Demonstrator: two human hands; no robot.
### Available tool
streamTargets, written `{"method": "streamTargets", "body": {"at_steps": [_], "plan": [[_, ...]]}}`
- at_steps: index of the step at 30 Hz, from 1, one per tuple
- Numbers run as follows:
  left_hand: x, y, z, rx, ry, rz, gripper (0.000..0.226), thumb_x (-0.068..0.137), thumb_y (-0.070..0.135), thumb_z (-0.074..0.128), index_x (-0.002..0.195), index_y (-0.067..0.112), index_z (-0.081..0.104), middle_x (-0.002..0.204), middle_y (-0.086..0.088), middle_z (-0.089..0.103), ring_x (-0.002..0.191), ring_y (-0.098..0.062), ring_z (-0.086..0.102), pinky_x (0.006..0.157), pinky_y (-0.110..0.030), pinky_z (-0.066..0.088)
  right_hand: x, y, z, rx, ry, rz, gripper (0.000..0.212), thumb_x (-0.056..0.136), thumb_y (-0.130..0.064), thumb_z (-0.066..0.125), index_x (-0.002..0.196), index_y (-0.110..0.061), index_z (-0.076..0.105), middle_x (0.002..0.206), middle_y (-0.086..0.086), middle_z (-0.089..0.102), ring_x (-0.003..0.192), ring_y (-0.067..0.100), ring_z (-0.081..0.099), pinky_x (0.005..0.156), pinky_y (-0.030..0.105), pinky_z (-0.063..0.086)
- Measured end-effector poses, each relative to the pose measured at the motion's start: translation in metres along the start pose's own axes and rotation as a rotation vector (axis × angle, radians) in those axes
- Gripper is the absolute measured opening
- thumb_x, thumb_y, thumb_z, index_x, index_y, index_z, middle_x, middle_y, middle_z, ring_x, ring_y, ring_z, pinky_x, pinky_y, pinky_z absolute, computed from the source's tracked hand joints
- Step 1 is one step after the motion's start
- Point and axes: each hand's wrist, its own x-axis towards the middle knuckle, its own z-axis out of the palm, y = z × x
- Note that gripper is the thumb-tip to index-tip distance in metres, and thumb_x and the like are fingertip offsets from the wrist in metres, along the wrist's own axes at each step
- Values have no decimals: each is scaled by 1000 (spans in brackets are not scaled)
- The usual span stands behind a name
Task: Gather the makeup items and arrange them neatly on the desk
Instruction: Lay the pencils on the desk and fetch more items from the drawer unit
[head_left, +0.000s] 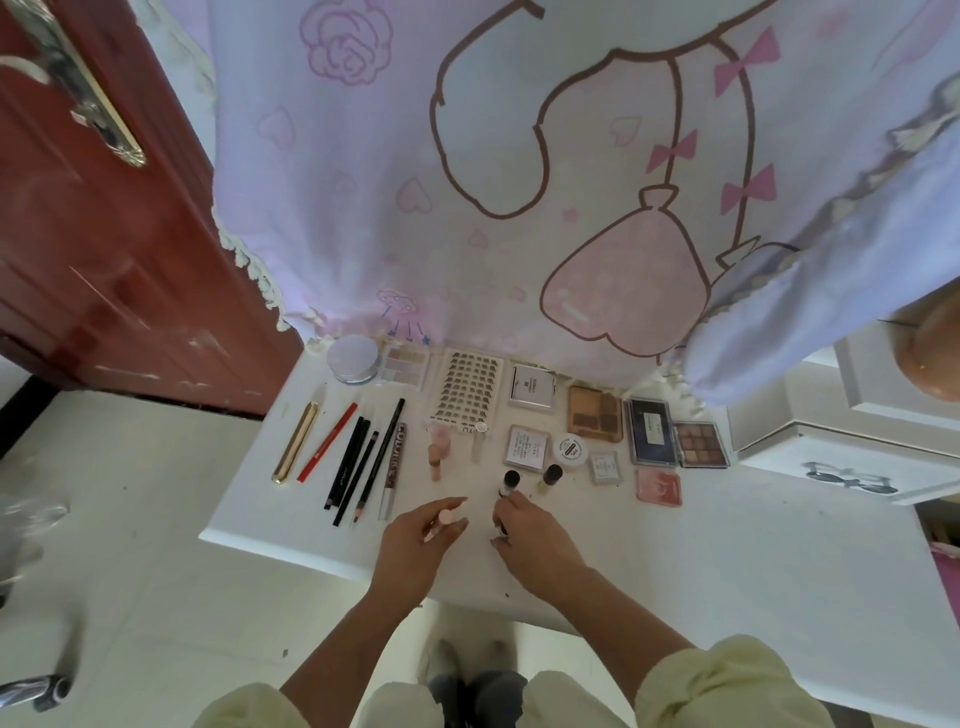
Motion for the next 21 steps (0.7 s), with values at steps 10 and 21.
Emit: {"method": "streamTargets", "body": {"at_steps": [10, 21], "plan": [[3, -11, -4, -3, 17, -3, 26, 87, 22, 69, 113, 24, 69, 109, 14, 67, 95, 2, 59, 73, 0, 38, -2, -3, 3, 74, 4, 96, 28, 93, -25, 55, 118, -13, 52, 123, 1, 51, 102, 23, 56, 85, 30, 46], [4, -22, -12, 4, 17, 4, 36, 82, 19, 74, 116, 27, 63, 101, 21, 63, 92, 5, 58, 83, -13, 45, -15, -12, -9, -83, 178, 36, 47, 93, -44, 54, 132, -20, 44, 130, -4, 49, 120, 15, 46, 95, 27, 40]]}}
